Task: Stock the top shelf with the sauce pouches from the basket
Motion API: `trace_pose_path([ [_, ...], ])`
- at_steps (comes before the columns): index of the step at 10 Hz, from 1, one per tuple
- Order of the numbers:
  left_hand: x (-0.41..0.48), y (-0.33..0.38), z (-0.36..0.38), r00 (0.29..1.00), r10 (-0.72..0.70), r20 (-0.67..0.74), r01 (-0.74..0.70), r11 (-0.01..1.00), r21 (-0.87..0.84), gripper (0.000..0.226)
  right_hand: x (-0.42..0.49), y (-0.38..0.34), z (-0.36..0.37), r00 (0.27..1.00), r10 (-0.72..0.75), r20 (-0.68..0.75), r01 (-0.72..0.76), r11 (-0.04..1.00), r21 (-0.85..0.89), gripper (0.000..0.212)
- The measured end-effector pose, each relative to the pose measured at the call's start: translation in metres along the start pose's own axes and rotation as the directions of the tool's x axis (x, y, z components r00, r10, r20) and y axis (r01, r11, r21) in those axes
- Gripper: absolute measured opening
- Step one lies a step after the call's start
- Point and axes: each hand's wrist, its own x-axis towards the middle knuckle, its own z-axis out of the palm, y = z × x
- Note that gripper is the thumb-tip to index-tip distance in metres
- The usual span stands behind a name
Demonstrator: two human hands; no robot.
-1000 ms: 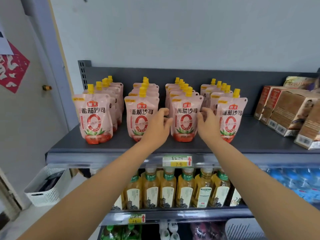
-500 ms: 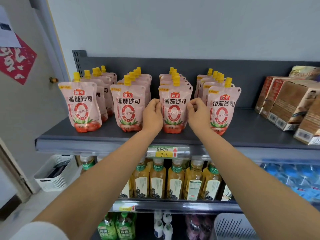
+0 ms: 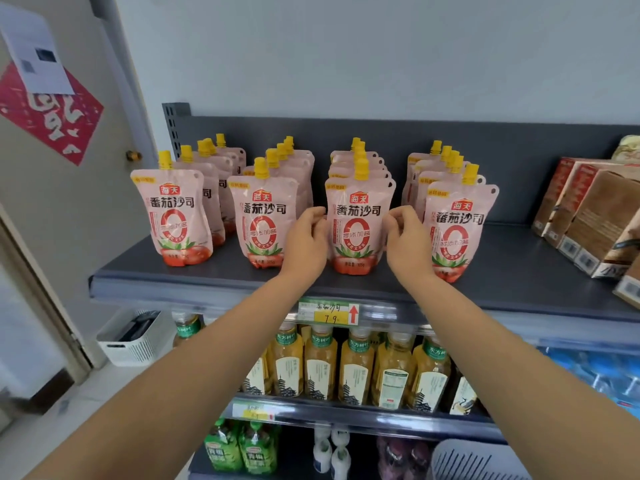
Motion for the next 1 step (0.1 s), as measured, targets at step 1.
trace_pose_path([
  [1, -0.009, 0.0054, -0.0085, 0.999, -0.034, 0.035, 0.035, 0.999, -0.012, 0.038, -0.0134, -0.006, -0.0103, 0.999, 0.034, -0.005, -0.035, 0.999, -0.004, 0.028],
])
